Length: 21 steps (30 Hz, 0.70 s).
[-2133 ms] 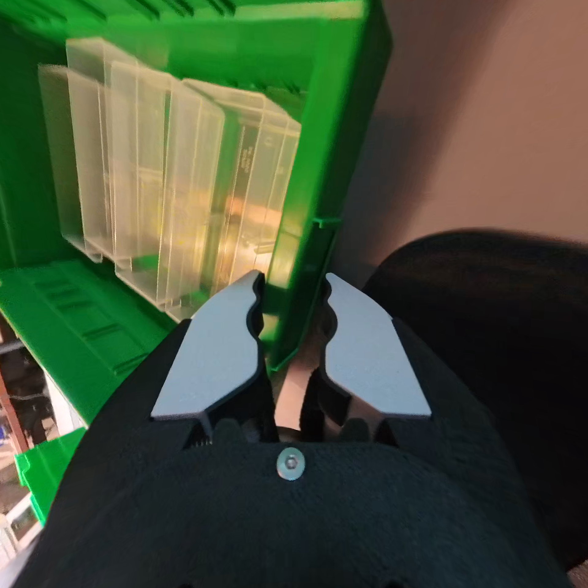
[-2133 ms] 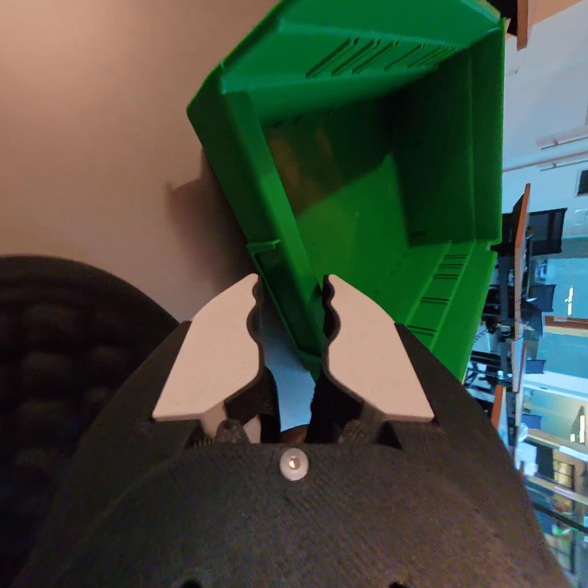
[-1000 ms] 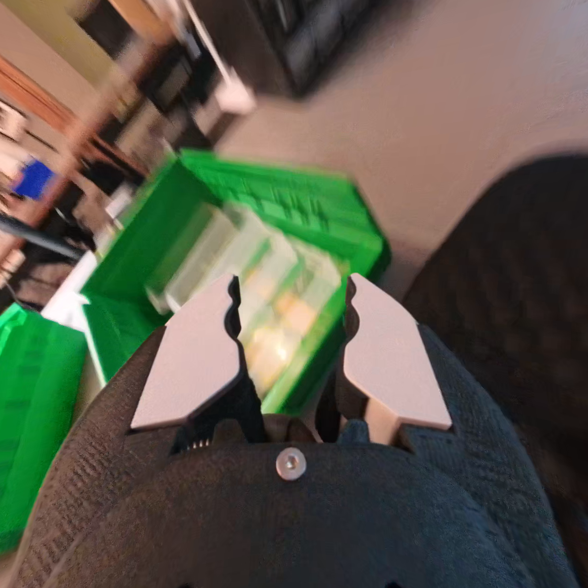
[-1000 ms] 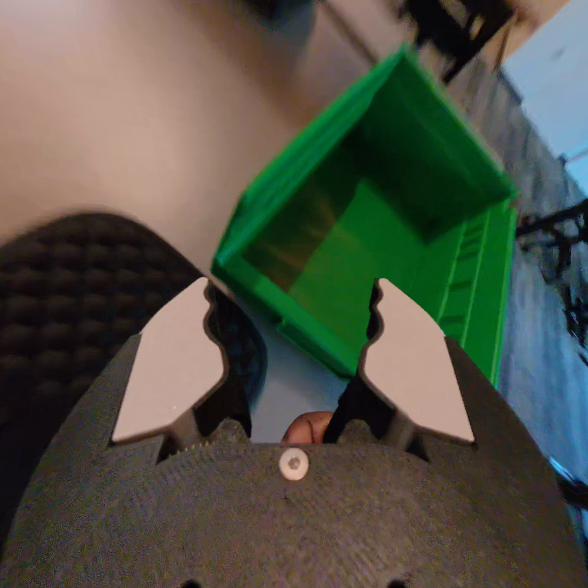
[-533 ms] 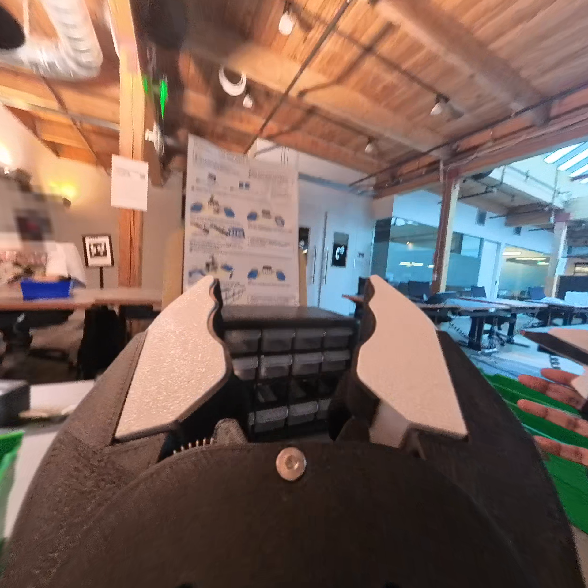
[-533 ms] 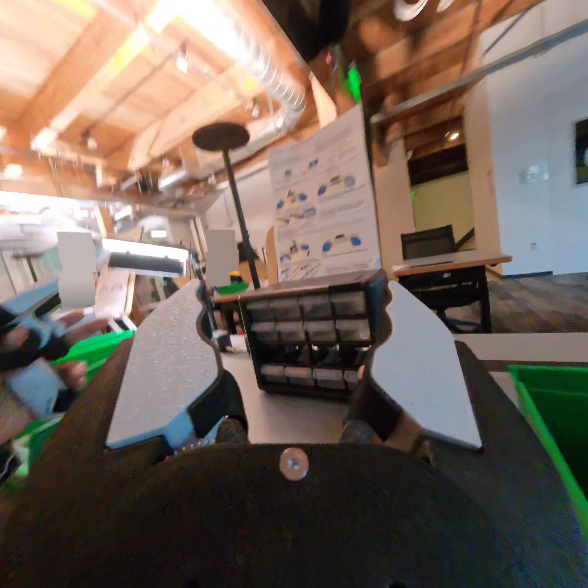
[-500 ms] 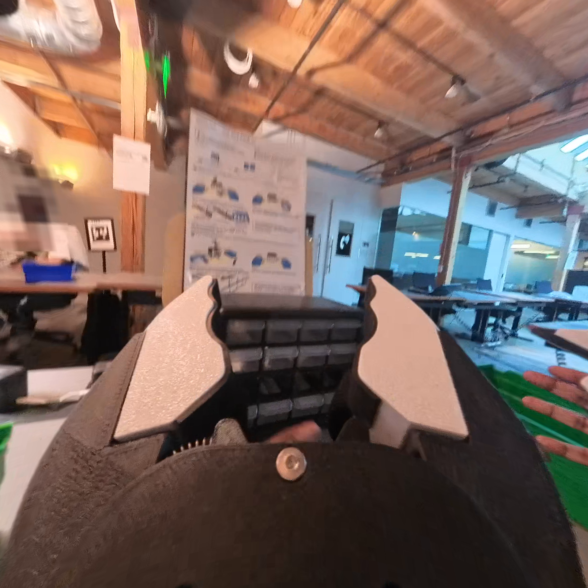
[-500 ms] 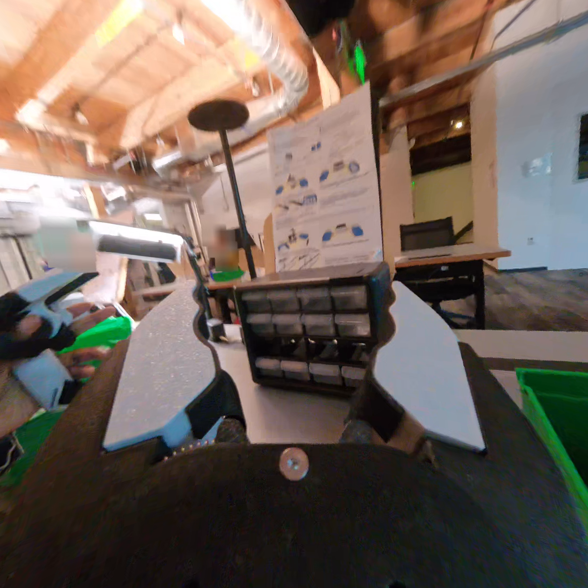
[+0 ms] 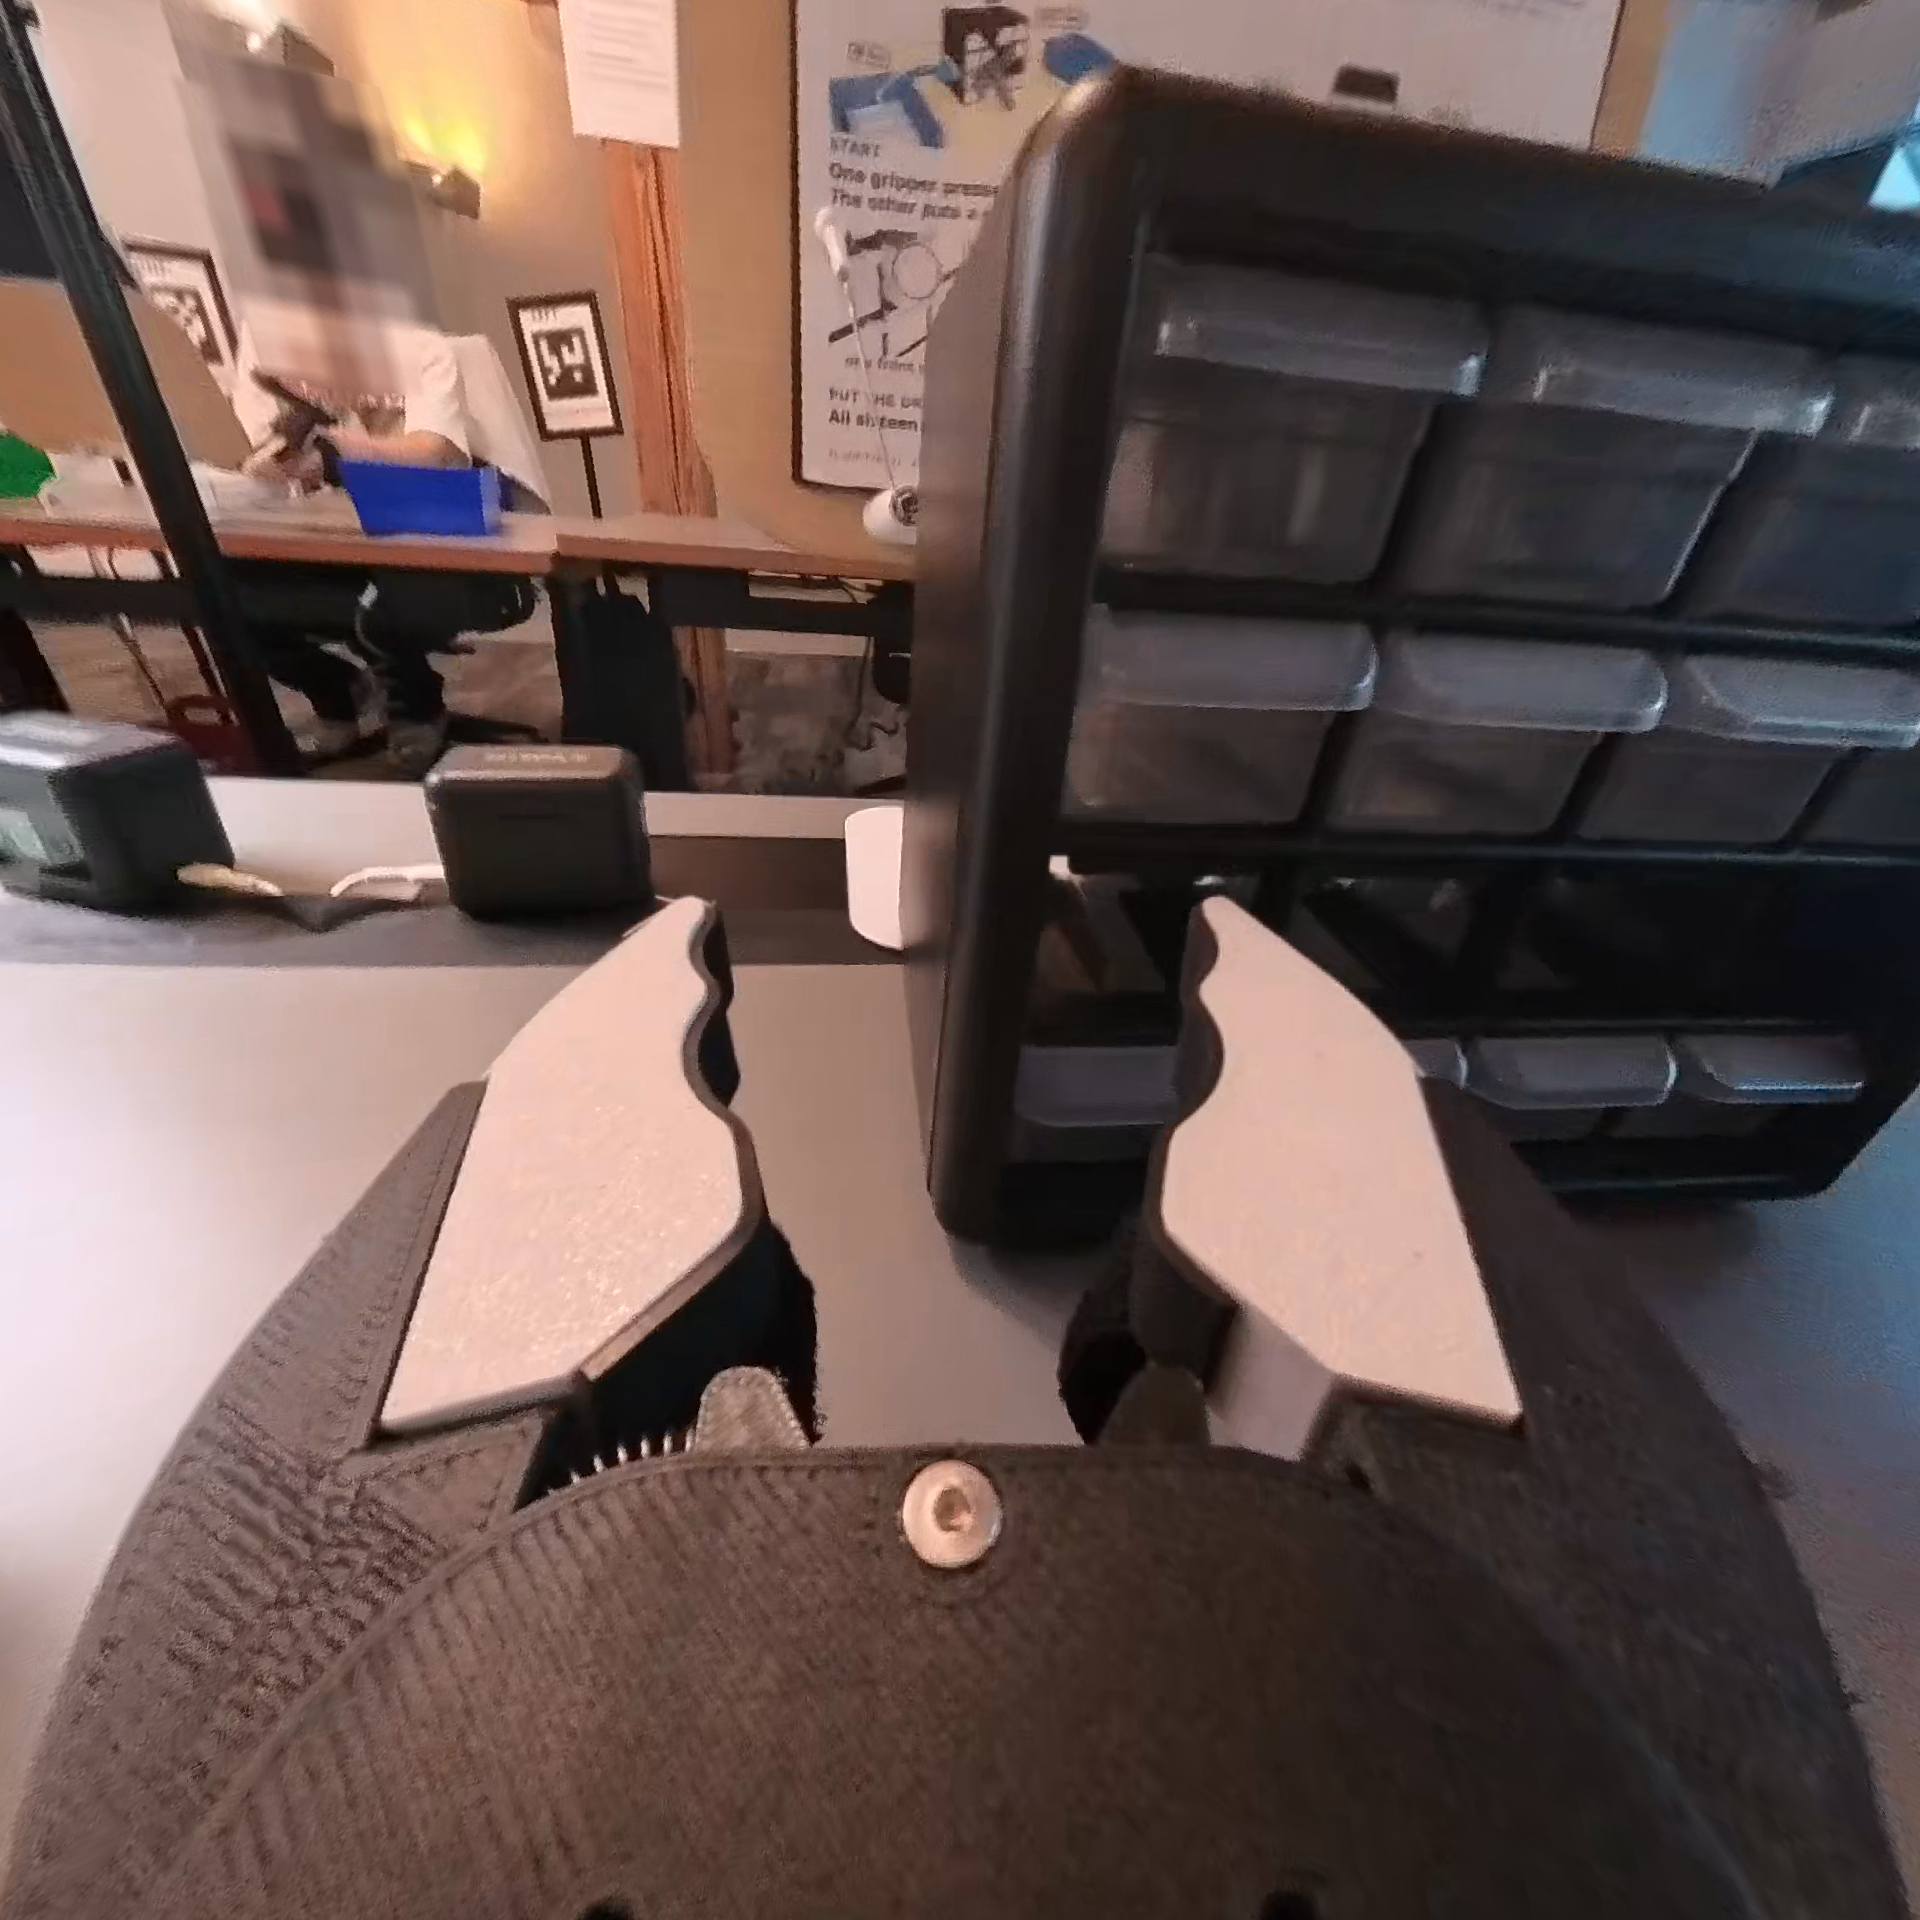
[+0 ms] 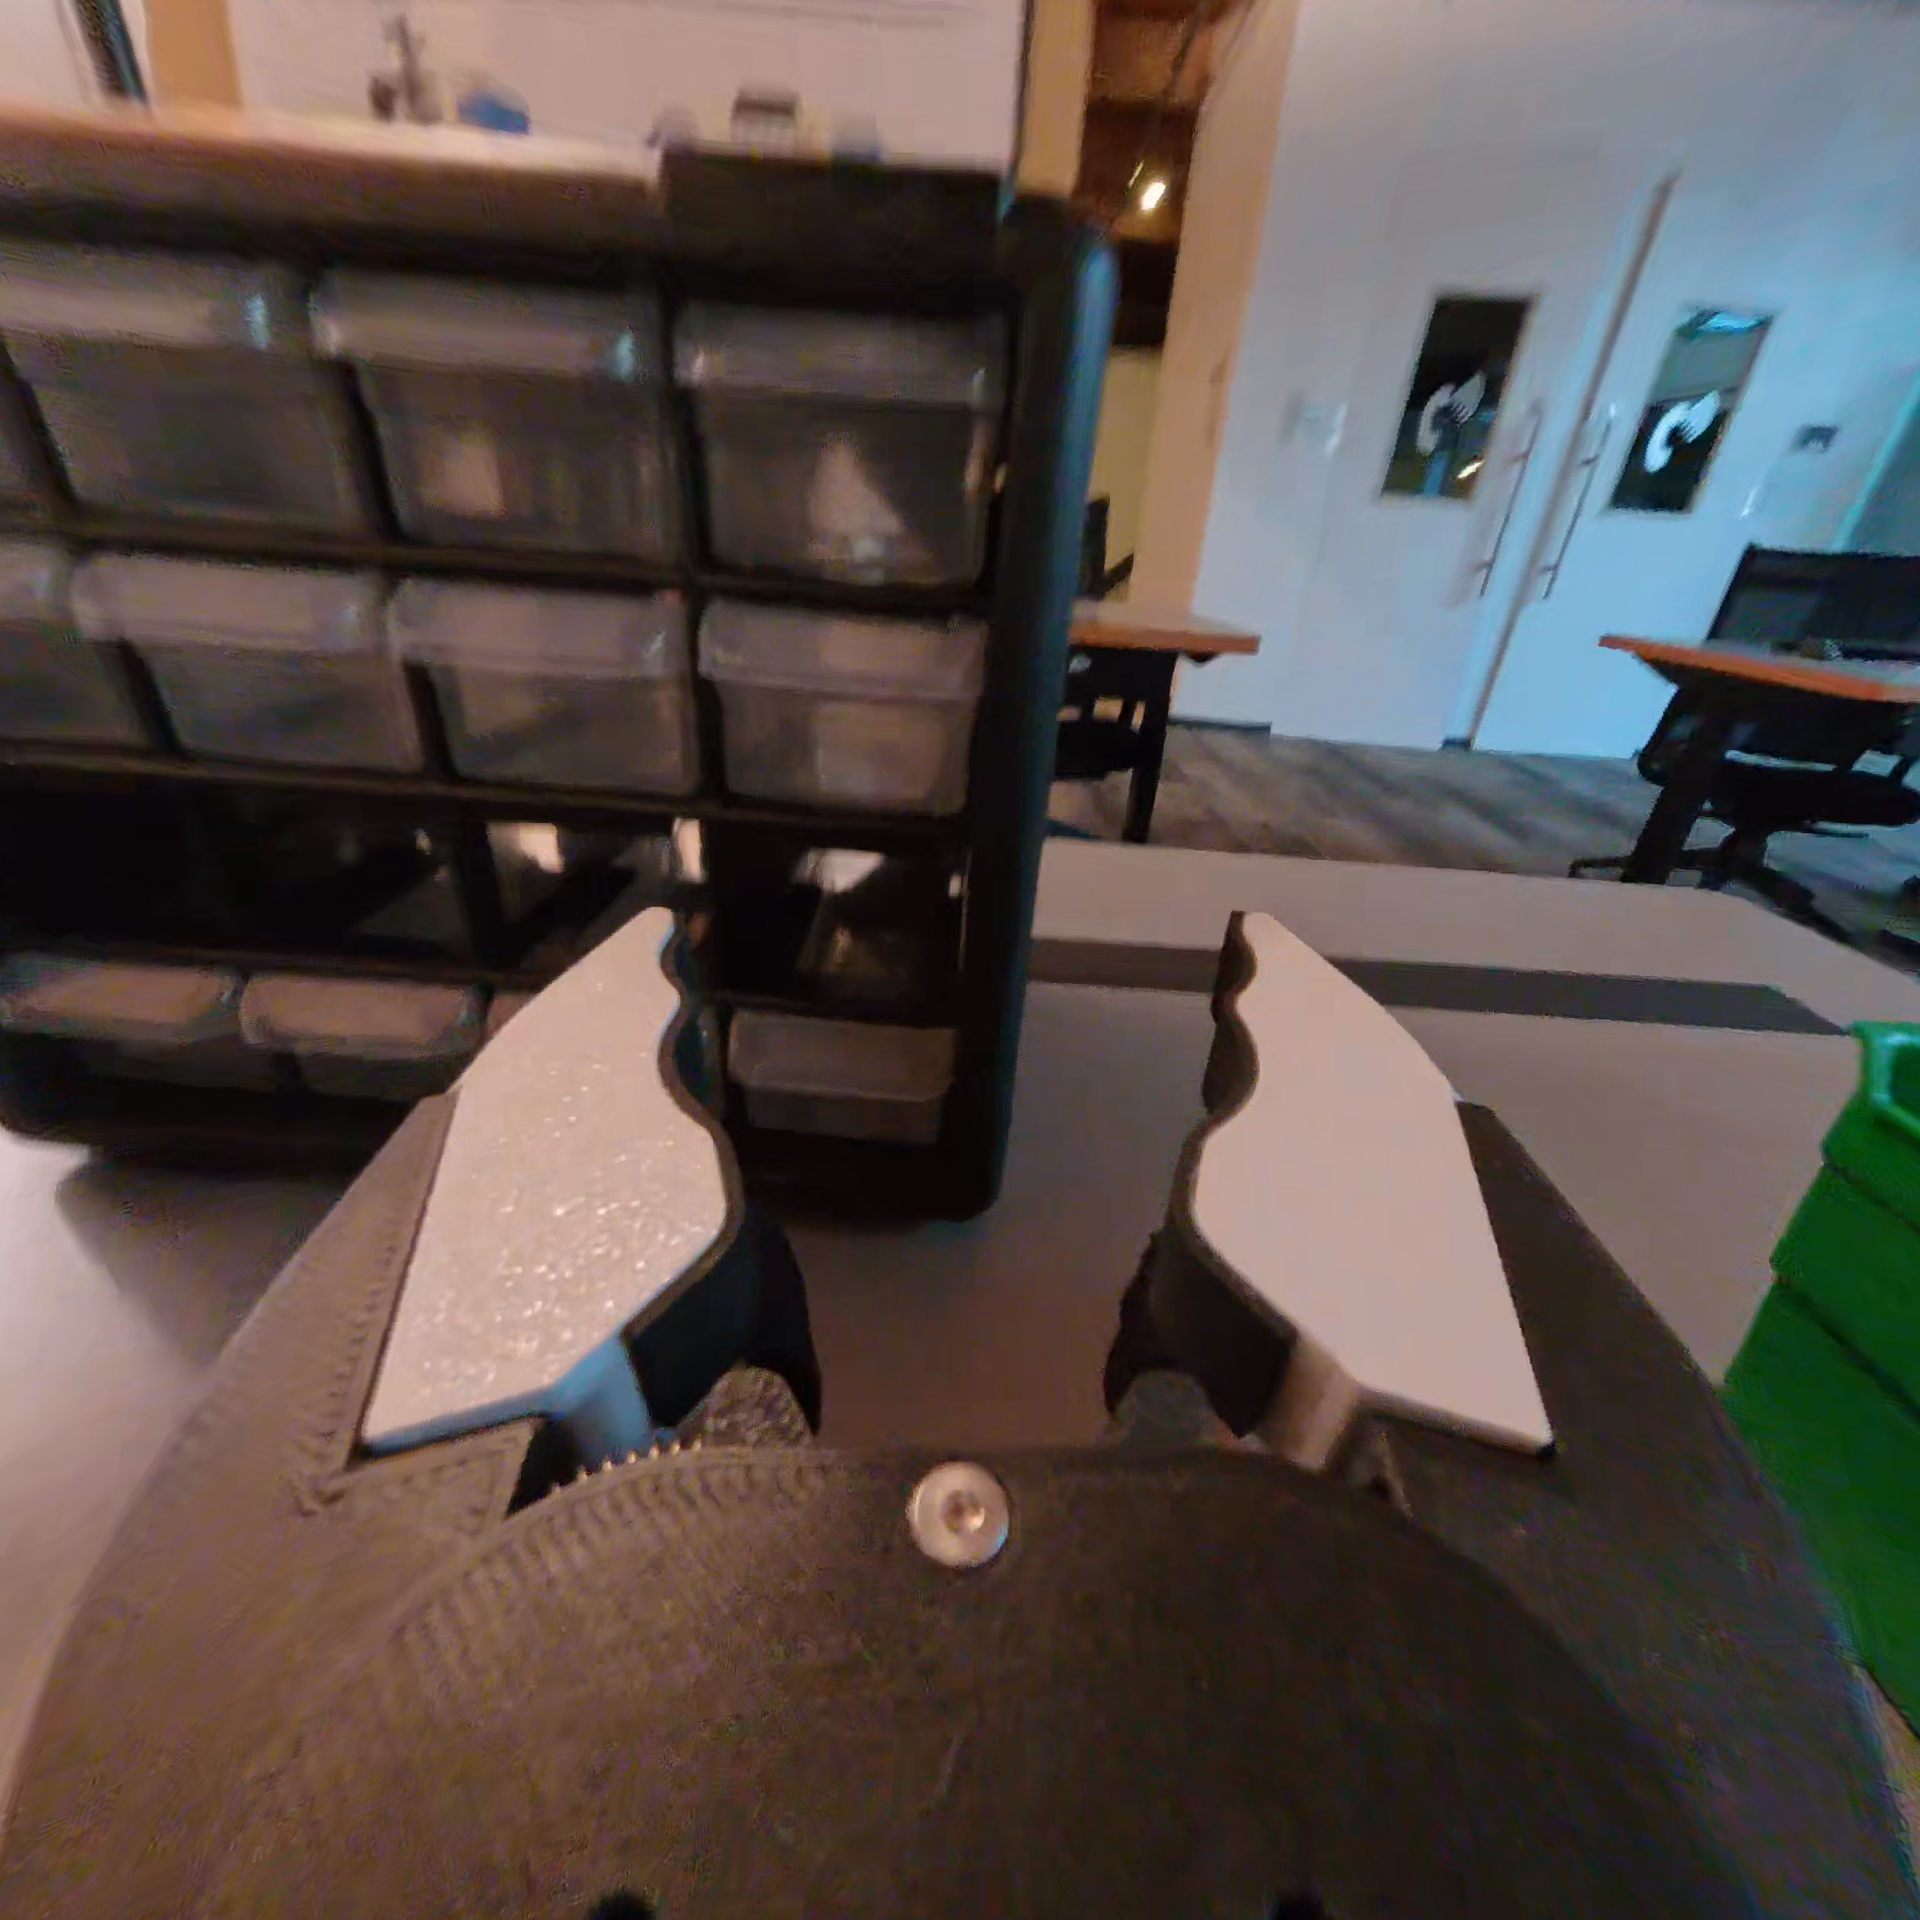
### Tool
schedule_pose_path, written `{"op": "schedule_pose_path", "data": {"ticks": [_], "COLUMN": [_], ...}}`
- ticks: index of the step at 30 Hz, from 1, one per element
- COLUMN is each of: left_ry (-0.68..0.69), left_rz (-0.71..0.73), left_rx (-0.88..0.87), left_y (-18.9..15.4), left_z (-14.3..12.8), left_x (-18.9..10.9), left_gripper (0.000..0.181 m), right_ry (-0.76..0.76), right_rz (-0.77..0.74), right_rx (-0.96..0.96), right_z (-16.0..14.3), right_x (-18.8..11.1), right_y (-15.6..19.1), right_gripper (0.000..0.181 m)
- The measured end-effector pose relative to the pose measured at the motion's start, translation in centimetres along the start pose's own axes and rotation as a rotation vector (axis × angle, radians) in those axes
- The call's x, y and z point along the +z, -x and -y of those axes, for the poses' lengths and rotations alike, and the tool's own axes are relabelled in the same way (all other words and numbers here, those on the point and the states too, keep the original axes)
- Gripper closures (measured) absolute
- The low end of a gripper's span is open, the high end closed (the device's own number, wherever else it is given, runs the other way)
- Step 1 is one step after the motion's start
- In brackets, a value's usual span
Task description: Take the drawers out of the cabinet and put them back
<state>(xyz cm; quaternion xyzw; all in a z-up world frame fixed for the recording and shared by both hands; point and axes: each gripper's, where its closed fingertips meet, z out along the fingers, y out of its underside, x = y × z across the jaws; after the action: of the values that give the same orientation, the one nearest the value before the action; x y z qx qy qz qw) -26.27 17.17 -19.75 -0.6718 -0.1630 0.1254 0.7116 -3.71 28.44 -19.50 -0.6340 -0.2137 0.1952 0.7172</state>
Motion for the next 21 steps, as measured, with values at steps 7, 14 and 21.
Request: {"op": "schedule_pose_path", "data": {"ticks": [7,14,21], "left_ry": [0.026,0.091,0.174], "left_rz": [0.032,0.043,0.032], "left_rx": [0.166,0.236,0.121], "left_y": [-0.6,-1.1,-0.3], "left_z": [-0.8,-1.8,-2.7], "left_x": [1.8,3.3,4.2], "left_gripper": [0.104,0.108,0.123], "right_ry": [0.042,0.150,0.232], "right_rz": [-0.045,0.018,0.034], "right_rx": [-0.112,-0.042,-0.022], "right_z": [-1.0,-2.4,-3.5], "right_x": [3.2,5.1,6.3], "right_y": [-0.5,-0.5,-0.5], "right_gripper": [0.116,0.129,0.131]}}
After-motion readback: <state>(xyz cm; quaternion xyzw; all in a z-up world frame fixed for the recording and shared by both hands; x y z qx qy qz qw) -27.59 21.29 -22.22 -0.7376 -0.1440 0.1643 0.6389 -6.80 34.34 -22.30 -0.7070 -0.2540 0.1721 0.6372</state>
